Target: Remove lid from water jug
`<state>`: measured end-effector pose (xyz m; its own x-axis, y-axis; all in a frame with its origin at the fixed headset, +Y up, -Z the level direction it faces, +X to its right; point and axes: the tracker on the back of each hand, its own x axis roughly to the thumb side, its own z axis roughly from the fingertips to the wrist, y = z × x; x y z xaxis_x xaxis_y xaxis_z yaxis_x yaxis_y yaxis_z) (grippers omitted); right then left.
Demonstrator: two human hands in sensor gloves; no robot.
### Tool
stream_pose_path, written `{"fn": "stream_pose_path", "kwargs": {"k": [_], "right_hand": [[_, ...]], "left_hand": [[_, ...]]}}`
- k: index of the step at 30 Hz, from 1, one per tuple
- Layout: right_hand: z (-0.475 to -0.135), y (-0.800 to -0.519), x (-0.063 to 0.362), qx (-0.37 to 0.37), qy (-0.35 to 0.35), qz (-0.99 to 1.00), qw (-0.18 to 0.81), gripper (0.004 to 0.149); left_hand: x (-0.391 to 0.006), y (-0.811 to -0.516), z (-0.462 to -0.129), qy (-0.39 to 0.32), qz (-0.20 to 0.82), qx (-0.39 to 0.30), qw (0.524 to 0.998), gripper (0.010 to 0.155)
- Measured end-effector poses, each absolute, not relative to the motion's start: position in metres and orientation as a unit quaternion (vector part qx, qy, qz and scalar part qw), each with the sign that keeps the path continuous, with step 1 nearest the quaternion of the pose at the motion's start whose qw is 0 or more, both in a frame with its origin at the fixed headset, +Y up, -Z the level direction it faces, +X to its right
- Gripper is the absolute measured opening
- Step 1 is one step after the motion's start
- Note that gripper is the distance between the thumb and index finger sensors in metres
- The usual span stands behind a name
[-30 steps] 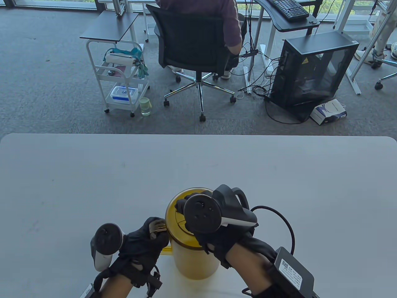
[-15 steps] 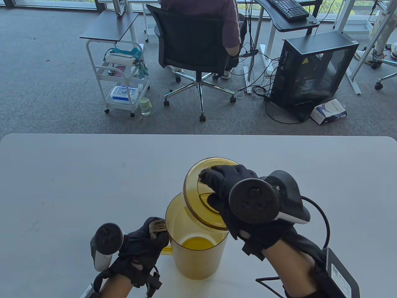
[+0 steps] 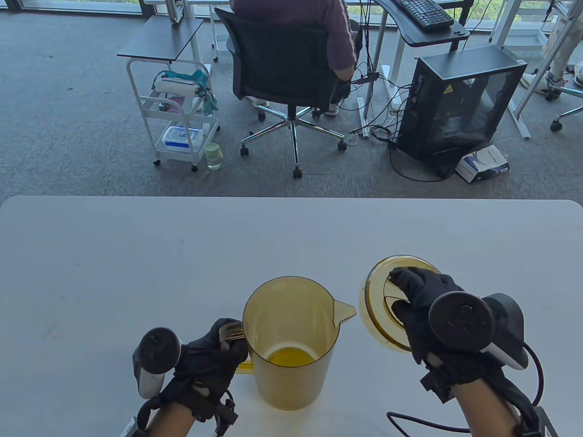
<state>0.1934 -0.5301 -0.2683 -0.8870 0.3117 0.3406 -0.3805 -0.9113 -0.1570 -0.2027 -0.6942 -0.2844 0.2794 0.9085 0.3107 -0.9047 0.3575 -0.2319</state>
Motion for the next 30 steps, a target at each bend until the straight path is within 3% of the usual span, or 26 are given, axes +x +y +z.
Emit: {"fn": "stream_pose_path", "kwargs": {"k": [13, 30], "right_hand": [[-0.294, -0.691, 0.168, 0.166, 0.004, 0.967, 0.192, 0.059], [-0.287, -0.722, 0.129, 0.211, 0.063, 0.974, 0.058, 0.058]], "left_hand": [[-0.203, -0.695, -0.284, -0.197, 0.57, -0.004, 0.797, 0.042], [-0.205, -0.695, -0.284, -0.211, 0.576, -0.01, 0.789, 0.052]]}}
